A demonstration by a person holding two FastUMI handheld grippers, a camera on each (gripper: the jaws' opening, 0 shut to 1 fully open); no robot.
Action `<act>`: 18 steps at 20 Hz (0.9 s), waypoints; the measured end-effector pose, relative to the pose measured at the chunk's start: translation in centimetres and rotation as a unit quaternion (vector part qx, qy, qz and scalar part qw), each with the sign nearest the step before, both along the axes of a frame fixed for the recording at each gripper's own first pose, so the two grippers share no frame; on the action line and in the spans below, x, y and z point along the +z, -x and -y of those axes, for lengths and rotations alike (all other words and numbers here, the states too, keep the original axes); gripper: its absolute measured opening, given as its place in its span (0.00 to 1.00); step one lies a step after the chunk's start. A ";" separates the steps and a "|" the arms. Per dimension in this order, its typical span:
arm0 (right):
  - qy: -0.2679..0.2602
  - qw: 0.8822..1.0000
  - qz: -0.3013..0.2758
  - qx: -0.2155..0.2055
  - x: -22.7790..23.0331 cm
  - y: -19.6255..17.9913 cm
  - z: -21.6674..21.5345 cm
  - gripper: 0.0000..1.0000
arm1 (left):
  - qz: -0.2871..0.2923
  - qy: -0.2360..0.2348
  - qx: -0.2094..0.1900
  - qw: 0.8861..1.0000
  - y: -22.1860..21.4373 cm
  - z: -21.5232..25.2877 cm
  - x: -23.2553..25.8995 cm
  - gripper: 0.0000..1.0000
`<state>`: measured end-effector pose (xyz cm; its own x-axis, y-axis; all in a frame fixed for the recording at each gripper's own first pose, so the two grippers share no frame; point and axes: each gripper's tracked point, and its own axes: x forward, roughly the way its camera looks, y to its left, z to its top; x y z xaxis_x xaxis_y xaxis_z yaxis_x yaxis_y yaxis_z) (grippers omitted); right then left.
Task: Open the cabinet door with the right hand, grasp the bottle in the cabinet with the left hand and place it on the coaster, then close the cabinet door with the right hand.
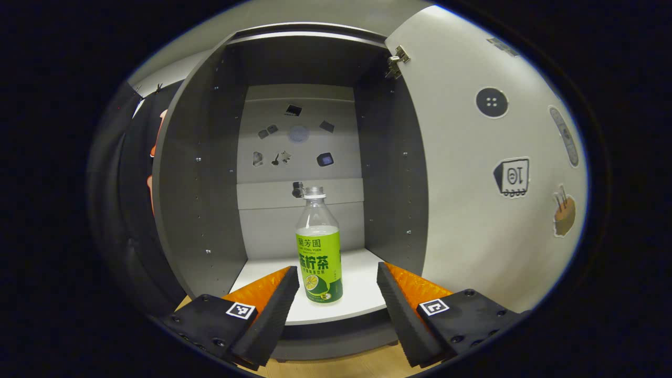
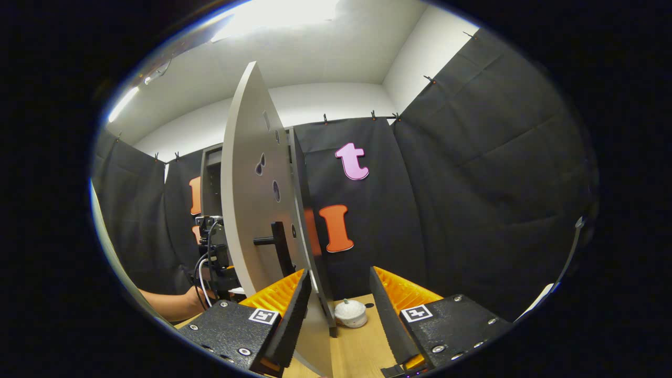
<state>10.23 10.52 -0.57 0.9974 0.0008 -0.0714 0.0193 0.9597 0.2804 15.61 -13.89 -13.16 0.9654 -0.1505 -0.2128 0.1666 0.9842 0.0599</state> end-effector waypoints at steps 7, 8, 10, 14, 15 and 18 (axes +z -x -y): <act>0.007 1.000 -0.007 -0.012 -0.1 0.0 0.4 0.70 | -0.041 -0.002 0.017 0.999 -5.2 -1.1 -4.3 0.98; 0.009 1.000 -0.010 -0.015 -0.2 0.0 0.5 0.70 | -0.045 -0.004 0.013 0.999 -5.7 -0.8 -4.7 0.98; 0.017 1.000 -0.014 -0.020 -0.4 0.2 0.8 0.70 | -0.053 -0.005 0.009 0.999 -6.6 -0.6 -5.8 0.98; 0.032 0.999 -0.026 -0.025 -0.6 0.2 1.4 0.70 | -0.057 -0.014 0.010 0.998 -8.3 -0.7 -7.1 0.98; 0.031 0.999 -0.028 -0.024 -0.6 0.3 1.2 0.70 | -0.052 -0.019 0.010 0.998 -8.7 -0.8 -7.1 0.98; 0.034 0.999 -0.033 -0.023 -0.9 0.5 1.3 0.70 | -0.052 -0.031 0.004 0.998 -9.2 -0.7 -7.2 0.96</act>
